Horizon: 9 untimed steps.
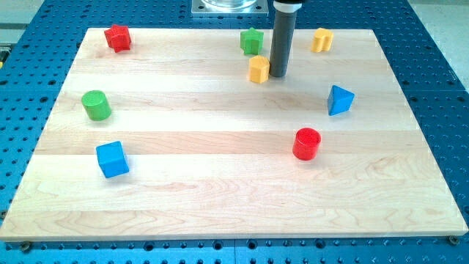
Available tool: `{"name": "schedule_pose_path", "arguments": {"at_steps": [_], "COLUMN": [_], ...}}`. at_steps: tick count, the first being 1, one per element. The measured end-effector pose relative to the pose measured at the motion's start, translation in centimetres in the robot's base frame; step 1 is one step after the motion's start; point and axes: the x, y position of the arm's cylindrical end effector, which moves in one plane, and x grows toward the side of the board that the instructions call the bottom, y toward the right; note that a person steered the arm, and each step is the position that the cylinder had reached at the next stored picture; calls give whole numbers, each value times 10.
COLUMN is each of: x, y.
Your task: Place the triangle and hexagon parallel to each other
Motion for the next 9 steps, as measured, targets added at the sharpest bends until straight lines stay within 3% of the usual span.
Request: {"name": "schedule_pose_path", "arguments": {"at_steps": [1,2,3,8,9], "x": [-15,25,53,34,40], "y": [-15,-89,-108,-108,-62]}}
